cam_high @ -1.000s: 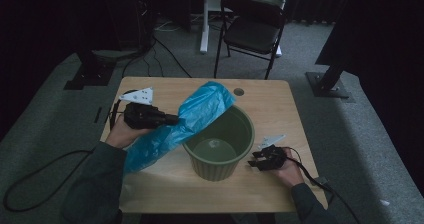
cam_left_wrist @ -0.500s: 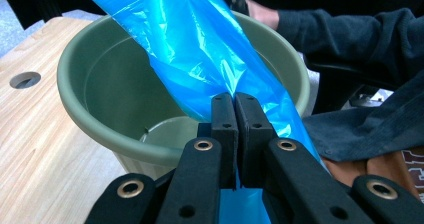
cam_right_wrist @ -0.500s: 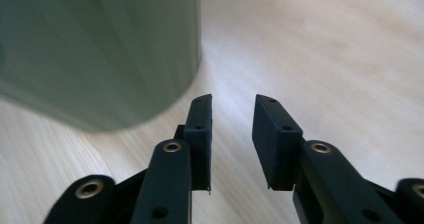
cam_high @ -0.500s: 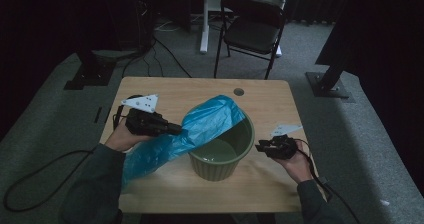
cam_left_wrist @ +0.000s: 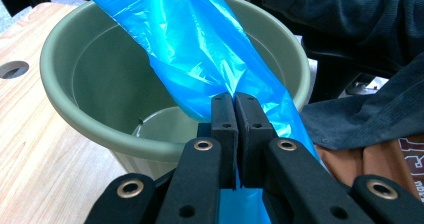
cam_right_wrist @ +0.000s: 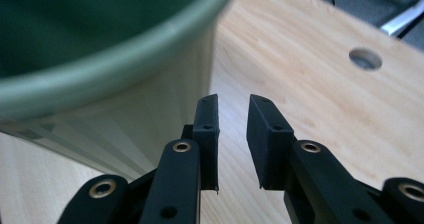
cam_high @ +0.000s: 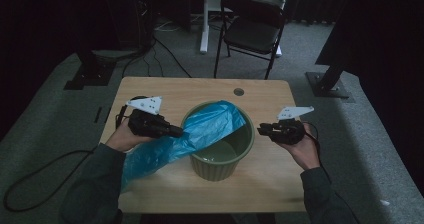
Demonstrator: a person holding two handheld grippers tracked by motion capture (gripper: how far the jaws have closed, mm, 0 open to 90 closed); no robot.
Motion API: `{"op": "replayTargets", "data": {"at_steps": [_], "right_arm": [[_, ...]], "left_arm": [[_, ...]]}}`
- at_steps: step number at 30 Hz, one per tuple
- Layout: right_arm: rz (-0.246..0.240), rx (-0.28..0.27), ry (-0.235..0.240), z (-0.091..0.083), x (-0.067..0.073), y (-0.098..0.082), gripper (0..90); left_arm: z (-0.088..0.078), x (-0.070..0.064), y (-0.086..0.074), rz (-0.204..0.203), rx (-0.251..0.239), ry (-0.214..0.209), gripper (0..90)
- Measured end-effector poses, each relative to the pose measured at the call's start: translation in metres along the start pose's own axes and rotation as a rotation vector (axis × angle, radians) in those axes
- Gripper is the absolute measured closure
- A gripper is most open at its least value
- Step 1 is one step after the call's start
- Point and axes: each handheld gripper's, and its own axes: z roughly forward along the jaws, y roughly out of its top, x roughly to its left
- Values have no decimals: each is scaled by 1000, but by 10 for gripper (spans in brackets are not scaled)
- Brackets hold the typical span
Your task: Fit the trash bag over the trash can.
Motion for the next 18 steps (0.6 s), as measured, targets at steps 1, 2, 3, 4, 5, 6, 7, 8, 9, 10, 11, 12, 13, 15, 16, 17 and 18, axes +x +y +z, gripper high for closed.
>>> {"op": "replayTargets", "data": {"at_steps": [1, 2, 3, 4, 5, 6, 7, 8, 9, 10, 11, 12, 13, 15, 16, 17, 18], "right_arm": [[-8, -3, 0, -3, 2, 5, 749], [-20, -10, 1, -5, 2, 10, 748], [-26, -15, -1, -8, 3, 14, 748], [-32, -21, -3, -10, 4, 19, 743], [-32, -21, -3, -10, 4, 19, 743], [-40, -27, -2, -11, 4, 22, 735], [-51, -36, -3, -13, 6, 30, 730], [-56, -40, 1, -14, 6, 34, 730], [-60, -46, 2, -14, 7, 37, 730], [-64, -50, 5, -14, 8, 41, 732], [-64, -50, 5, -14, 8, 41, 732], [-67, -54, 8, -14, 9, 44, 734], [-79, -62, 16, -12, 12, 52, 740], [-84, -68, 31, -9, 13, 58, 740], [-83, -74, 39, -8, 13, 60, 741], [-79, -81, 48, -6, 13, 63, 743], [-78, -82, 49, -5, 13, 65, 744]], "left_arm": [[1, 1, 0, 0, 2, -1, 875], [1, 1, 0, -3, 5, -1, 875], [2, 1, 0, -5, 9, 1, 874], [2, 2, 0, -5, 12, 1, 874], [2, 2, 0, -5, 12, 1, 874], [2, 3, 0, -7, 13, -2, 874], [1, 3, 0, -8, 12, -3, 874], [1, 3, 0, -11, 12, -4, 874], [1, 4, 0, -13, 11, -6, 874], [1, 4, 0, -16, 12, -9, 874], [1, 4, 0, -16, 12, -9, 874], [3, 4, 0, -17, 17, -11, 874], [3, 4, 0, -16, 18, -13, 874], [4, 3, 1, -12, 19, -16, 874], [5, 3, 2, -11, 20, -20, 873], [6, 3, 3, -10, 22, -22, 873], [7, 3, 3, -9, 24, -24, 872]]}}
